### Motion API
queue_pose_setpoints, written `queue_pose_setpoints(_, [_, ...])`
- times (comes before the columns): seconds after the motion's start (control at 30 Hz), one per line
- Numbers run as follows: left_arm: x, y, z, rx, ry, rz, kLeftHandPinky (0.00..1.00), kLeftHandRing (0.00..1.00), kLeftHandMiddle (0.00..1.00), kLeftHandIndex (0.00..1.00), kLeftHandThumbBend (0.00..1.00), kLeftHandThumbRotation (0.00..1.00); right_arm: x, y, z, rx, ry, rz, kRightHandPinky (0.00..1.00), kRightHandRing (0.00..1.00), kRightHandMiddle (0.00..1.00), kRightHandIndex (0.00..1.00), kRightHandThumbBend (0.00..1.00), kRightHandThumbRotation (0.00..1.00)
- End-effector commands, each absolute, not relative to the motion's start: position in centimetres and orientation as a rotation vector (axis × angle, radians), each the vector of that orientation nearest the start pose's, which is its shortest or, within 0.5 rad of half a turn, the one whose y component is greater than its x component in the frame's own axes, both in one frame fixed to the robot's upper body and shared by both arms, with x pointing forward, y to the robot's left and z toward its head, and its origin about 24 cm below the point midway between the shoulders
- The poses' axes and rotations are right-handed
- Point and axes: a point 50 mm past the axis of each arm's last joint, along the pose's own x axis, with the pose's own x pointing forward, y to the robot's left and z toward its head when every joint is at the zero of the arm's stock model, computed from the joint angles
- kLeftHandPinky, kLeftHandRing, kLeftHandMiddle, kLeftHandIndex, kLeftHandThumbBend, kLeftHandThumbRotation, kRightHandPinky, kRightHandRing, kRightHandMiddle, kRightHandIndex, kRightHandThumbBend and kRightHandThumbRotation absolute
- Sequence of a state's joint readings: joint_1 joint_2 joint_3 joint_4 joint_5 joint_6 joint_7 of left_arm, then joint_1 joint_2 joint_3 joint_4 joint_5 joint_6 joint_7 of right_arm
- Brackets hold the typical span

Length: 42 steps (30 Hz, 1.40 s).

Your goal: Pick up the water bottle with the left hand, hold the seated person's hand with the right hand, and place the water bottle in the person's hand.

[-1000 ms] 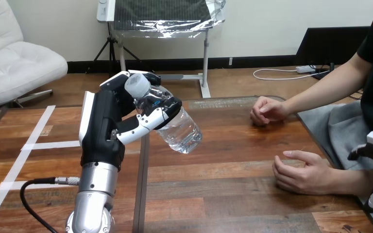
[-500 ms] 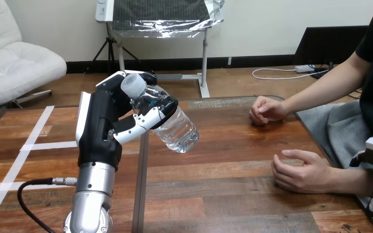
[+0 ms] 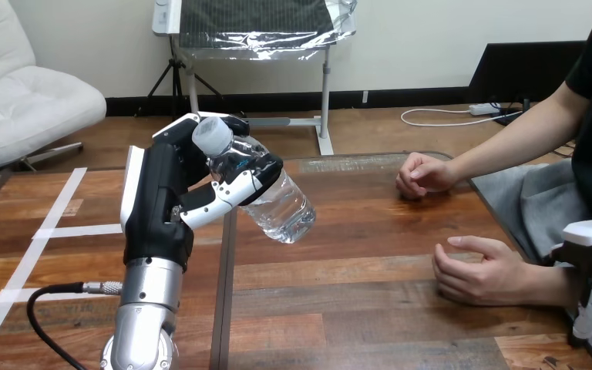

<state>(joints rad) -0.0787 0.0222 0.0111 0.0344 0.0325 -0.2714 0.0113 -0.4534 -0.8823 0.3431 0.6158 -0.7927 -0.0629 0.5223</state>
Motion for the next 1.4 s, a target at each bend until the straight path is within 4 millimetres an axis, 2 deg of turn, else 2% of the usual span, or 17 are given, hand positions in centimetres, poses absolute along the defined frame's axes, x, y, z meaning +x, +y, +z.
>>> queue_pose_setpoints(0.0, [27.4, 14.6, 10.6, 0.053, -0.430, -0.008, 0.39, 0.41, 0.45, 0.51, 0.61, 0.00, 32.5, -31.2, 8.9, -1.677, 0.586, 0.430, 0.89, 0.94, 0.94, 0.90, 0.73, 0.00])
queue_pose_setpoints(0.37, [27.4, 14.6, 10.6, 0.054, -0.428, -0.006, 0.39, 0.41, 0.45, 0.50, 0.61, 0.00, 33.1, -31.0, 8.3, -1.680, 0.607, 0.444, 0.88, 0.93, 0.94, 0.89, 0.72, 0.00])
queue_pose_setpoints(0.73, [27.4, 14.5, 10.7, 0.059, -0.431, -0.005, 0.39, 0.41, 0.45, 0.50, 0.61, 0.00, 33.4, -30.8, 7.7, -1.655, 0.604, 0.453, 0.81, 0.91, 0.93, 0.88, 0.72, 0.00])
queue_pose_setpoints(1.07, [27.4, 14.6, 10.6, 0.057, -0.424, -0.003, 0.39, 0.41, 0.45, 0.50, 0.60, 0.00, 33.7, -30.4, 7.2, -1.638, 0.627, 0.473, 0.78, 0.90, 0.92, 0.88, 0.70, 0.00])
queue_pose_setpoints(1.37, [27.4, 14.7, 10.5, 0.063, -0.420, 0.001, 0.39, 0.41, 0.45, 0.50, 0.60, 0.00, 33.9, -30.1, 6.7, -1.636, 0.639, 0.510, 0.76, 0.84, 0.88, 0.87, 0.69, 0.00])
